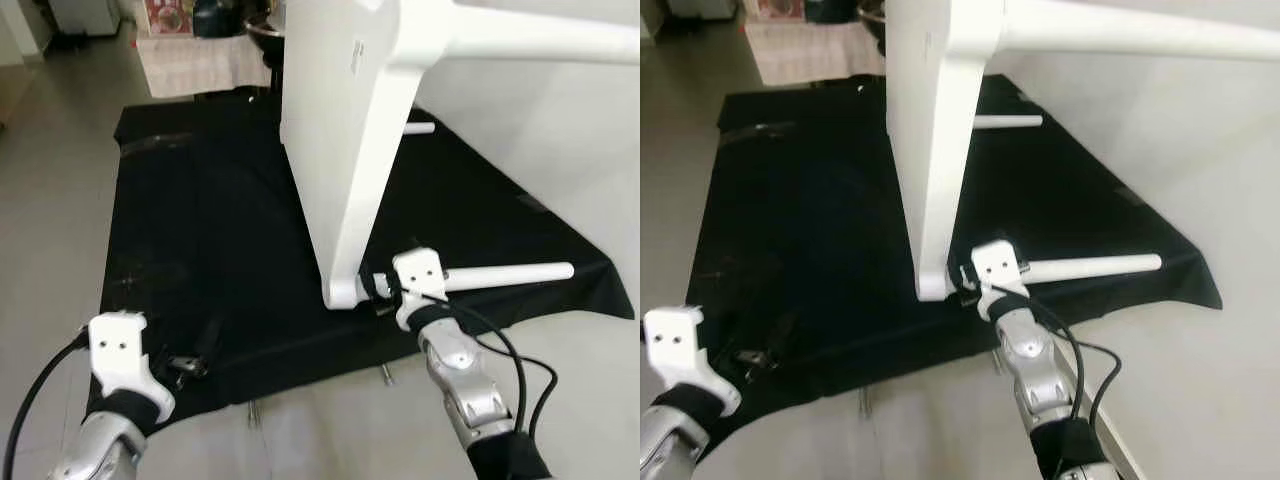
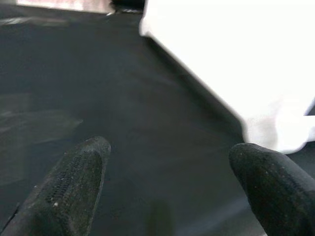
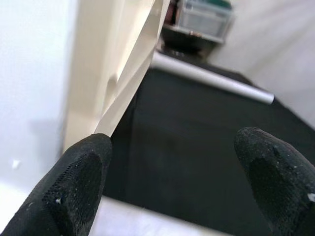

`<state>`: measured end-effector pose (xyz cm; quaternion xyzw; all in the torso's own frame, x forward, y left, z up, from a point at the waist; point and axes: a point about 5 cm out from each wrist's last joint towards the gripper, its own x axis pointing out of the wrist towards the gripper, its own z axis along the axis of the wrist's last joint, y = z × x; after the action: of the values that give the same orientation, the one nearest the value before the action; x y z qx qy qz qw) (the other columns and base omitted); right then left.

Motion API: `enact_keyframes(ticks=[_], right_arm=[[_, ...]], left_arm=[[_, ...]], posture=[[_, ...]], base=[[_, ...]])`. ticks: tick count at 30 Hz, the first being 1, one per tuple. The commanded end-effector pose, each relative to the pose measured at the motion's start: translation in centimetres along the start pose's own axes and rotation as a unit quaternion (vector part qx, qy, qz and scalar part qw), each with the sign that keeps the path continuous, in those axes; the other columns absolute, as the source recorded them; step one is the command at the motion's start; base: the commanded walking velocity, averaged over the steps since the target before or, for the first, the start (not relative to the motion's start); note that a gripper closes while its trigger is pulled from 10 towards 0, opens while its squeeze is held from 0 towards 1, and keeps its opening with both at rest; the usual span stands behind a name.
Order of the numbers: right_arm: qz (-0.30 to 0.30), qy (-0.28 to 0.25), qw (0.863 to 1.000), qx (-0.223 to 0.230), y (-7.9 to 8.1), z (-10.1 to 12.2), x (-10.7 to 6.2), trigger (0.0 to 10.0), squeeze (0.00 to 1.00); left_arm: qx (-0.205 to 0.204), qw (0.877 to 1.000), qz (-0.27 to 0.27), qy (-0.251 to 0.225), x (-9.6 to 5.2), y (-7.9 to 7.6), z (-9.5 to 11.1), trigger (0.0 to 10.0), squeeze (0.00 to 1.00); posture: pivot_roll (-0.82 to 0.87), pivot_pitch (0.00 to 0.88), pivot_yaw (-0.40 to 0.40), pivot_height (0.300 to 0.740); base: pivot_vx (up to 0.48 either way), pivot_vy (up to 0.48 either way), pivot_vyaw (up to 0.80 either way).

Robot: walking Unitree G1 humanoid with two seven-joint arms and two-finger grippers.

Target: Building children table

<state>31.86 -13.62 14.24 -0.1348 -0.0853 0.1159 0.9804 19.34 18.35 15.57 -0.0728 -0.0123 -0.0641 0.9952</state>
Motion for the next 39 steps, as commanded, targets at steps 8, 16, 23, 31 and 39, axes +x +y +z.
enact_keyframes(ticks=[8, 16, 23, 31, 39], right_arm=[[-0.013, 0.024, 1.000, -0.013, -0.5, 0.1, -0.2, 10.0, 0.00], [-0.003, 0.014, 1.000, -0.022, -0.3, 0.7, 0.1, 10.0, 0.00], [0.030, 0.010, 0.999, -0.039, 0.8, 0.7, 0.2, 10.0, 0.00], [0.042, 0.012, 0.998, -0.044, 1.2, 0.8, 0.6, 10.0, 0.00], [0.061, 0.014, 0.997, -0.039, 1.3, 0.8, 0.9, 10.0, 0.00]], left_arm=[[0.019, 0.999, -0.026, -0.001, -0.2, -1.5, -0.2, 10.0, 0.00], [0.015, 0.999, -0.032, -0.001, 0.0, -1.9, -0.3, 10.0, 0.00], [0.022, 1.000, -0.016, 0.002, 0.2, -1.6, -0.8, 10.0, 0.00], [0.035, 0.999, 0.011, 0.012, 0.1, -1.0, -1.2, 10.0, 0.00], [0.035, 0.999, 0.018, 0.010, 0.5, -0.8, -1.1, 10.0, 0.00]], posture=[[-0.10, 0.063, -0.039, 0.740], [-0.12, 0.054, -0.045, 0.740], [-0.12, 0.048, -0.043, 0.740], [-0.11, 0.053, -0.040, 0.740], [-0.12, 0.060, -0.044, 0.740]], base=[[0.000, -0.480, 0.00], [0.000, -0.430, 0.00], [0.000, -0.121, 0.00], [0.000, 0.000, 0.00], [0.000, 0.000, 0.00]])
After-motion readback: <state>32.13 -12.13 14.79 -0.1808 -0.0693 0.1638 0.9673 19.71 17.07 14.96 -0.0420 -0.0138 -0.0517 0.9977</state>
